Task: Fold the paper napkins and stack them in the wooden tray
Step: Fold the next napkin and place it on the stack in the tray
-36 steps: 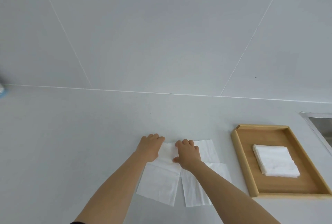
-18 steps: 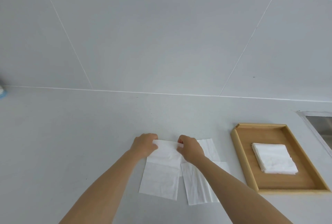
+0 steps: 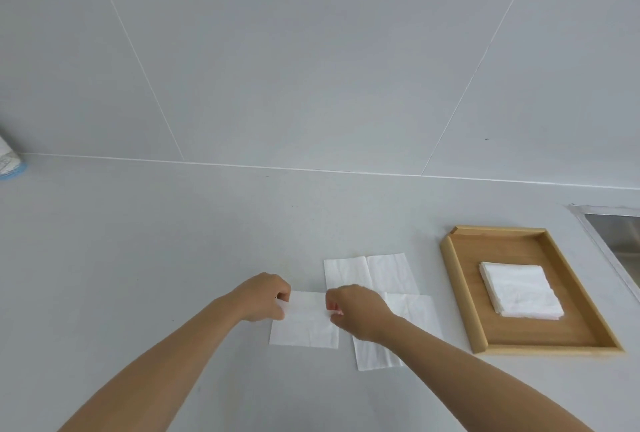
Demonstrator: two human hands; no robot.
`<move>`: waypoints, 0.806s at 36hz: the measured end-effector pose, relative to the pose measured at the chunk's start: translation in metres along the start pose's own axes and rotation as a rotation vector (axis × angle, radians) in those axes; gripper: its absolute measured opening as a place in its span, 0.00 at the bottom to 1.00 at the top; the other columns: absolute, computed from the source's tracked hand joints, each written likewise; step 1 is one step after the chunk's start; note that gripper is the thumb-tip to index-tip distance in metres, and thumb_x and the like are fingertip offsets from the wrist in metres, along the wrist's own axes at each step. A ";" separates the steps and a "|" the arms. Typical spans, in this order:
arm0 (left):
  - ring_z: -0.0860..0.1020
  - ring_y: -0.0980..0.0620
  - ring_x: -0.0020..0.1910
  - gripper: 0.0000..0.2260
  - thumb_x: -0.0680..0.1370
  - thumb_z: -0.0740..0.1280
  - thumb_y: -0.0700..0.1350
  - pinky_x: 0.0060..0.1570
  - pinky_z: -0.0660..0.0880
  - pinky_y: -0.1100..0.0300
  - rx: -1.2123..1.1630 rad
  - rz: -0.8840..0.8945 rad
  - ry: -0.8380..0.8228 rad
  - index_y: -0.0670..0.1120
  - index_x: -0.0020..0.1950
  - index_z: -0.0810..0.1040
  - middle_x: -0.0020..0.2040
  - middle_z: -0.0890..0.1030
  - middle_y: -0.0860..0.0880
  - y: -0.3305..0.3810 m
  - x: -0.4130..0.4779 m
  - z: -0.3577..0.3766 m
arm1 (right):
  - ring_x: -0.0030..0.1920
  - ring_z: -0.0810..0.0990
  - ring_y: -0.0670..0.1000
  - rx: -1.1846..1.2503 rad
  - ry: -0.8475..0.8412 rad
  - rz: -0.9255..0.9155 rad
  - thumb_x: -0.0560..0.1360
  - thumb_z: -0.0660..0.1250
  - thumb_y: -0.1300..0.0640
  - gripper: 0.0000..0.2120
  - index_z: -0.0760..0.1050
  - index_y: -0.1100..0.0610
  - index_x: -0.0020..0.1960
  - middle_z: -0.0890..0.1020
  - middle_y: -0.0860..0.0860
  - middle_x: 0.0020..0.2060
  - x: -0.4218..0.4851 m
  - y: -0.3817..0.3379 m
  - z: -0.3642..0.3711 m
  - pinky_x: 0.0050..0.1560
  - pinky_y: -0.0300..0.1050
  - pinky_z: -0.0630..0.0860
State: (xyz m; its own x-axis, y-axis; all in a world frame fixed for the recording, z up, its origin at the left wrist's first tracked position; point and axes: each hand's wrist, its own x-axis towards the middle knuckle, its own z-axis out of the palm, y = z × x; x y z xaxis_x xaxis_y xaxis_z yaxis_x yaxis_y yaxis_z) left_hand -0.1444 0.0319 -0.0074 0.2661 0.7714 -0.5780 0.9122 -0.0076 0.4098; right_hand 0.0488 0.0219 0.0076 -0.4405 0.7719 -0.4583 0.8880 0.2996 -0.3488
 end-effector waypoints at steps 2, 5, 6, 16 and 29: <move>0.69 0.50 0.43 0.11 0.71 0.68 0.38 0.31 0.61 0.67 0.043 -0.011 -0.067 0.49 0.33 0.70 0.37 0.69 0.53 0.000 0.000 0.003 | 0.55 0.78 0.58 -0.018 -0.054 -0.005 0.77 0.58 0.60 0.11 0.74 0.59 0.57 0.80 0.57 0.56 0.000 -0.001 0.007 0.53 0.49 0.75; 0.70 0.51 0.45 0.10 0.70 0.71 0.39 0.32 0.62 0.69 0.090 -0.019 -0.164 0.42 0.51 0.79 0.45 0.71 0.51 0.001 -0.001 0.004 | 0.57 0.78 0.57 -0.042 -0.162 -0.012 0.77 0.60 0.58 0.12 0.75 0.57 0.59 0.79 0.56 0.58 0.001 -0.001 0.014 0.57 0.49 0.74; 0.70 0.52 0.45 0.13 0.70 0.72 0.40 0.33 0.63 0.69 0.092 -0.026 -0.187 0.41 0.54 0.78 0.46 0.70 0.51 0.001 -0.001 0.002 | 0.58 0.78 0.57 -0.044 -0.199 -0.007 0.77 0.61 0.56 0.13 0.74 0.57 0.60 0.79 0.56 0.59 0.002 -0.001 0.013 0.58 0.49 0.74; 0.67 0.46 0.68 0.20 0.78 0.62 0.48 0.65 0.67 0.53 0.040 -0.110 0.221 0.48 0.69 0.65 0.68 0.67 0.44 0.001 0.009 0.012 | 0.66 0.67 0.57 -0.036 0.092 0.067 0.79 0.58 0.57 0.20 0.61 0.57 0.70 0.70 0.56 0.65 0.025 0.000 0.007 0.61 0.50 0.71; 0.67 0.46 0.63 0.11 0.75 0.65 0.46 0.59 0.68 0.57 -0.010 -0.208 0.262 0.46 0.57 0.75 0.59 0.70 0.46 0.007 0.016 0.030 | 0.63 0.66 0.57 -0.014 0.060 0.192 0.77 0.62 0.56 0.15 0.69 0.60 0.62 0.69 0.58 0.62 0.042 0.000 0.027 0.61 0.48 0.69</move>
State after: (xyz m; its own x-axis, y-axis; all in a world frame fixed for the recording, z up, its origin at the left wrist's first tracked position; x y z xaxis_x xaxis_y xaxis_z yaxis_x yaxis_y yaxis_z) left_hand -0.1244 0.0251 -0.0351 -0.0162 0.8934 -0.4490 0.9351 0.1726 0.3096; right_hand 0.0269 0.0389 -0.0334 -0.2542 0.8478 -0.4655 0.9569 0.1507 -0.2481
